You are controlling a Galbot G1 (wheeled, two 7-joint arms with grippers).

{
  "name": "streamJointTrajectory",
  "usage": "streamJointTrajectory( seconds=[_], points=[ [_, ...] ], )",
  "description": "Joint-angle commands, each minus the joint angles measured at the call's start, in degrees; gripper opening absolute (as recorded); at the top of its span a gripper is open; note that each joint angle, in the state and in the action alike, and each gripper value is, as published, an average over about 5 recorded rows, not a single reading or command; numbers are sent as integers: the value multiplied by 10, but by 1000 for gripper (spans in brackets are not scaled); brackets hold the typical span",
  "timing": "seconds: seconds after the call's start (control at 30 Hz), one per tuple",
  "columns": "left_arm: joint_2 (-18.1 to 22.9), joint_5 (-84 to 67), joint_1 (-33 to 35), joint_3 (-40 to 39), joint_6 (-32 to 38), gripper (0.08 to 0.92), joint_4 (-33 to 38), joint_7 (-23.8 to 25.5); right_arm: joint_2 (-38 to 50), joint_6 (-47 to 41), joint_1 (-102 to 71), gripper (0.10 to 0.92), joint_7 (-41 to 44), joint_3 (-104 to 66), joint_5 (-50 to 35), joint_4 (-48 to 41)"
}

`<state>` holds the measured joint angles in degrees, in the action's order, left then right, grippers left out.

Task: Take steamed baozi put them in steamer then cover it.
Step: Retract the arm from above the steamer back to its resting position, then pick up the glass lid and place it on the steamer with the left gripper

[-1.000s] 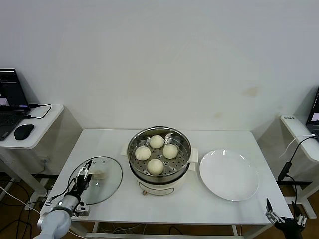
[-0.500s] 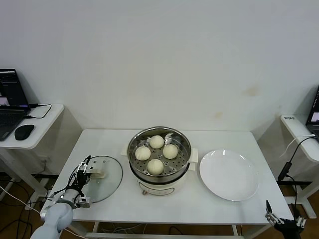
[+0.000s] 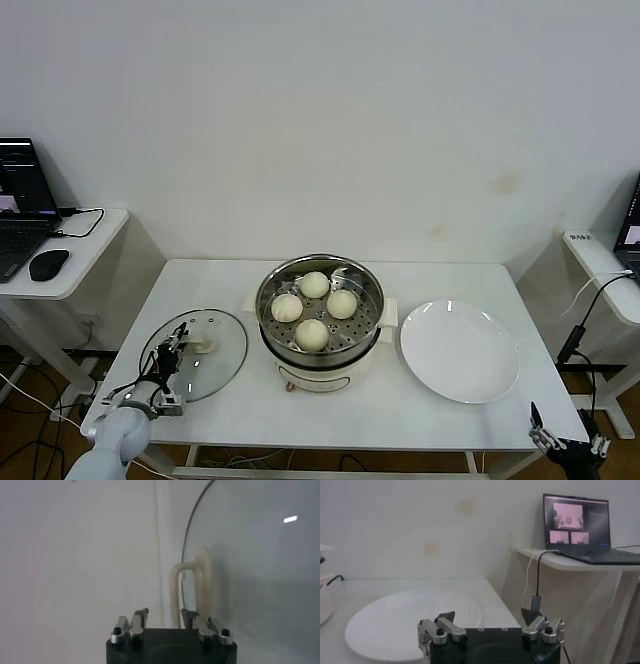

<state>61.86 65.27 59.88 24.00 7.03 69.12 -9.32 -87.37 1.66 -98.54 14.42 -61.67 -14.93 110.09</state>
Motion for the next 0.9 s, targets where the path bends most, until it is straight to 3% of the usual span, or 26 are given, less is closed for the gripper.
streamJointTrajectory(
  seconds=[0.03, 0.27, 0.5, 0.9],
  points=[
    [5, -8, -9, 1, 20, 325, -22, -18, -1, 0, 0, 823, 0, 1, 2, -2],
    [5, -8, 6, 13, 26, 156, 2, -41, 0, 0, 0, 823, 1, 5, 5, -1],
    [-15, -13, 56, 43, -11, 150, 113, -44, 2, 1, -1, 823, 2, 13, 9, 2],
    [-87, -122, 131, 109, -149, 150, 336, 45, 12, 7, -14, 823, 3, 46, 28, 19]
  ],
)
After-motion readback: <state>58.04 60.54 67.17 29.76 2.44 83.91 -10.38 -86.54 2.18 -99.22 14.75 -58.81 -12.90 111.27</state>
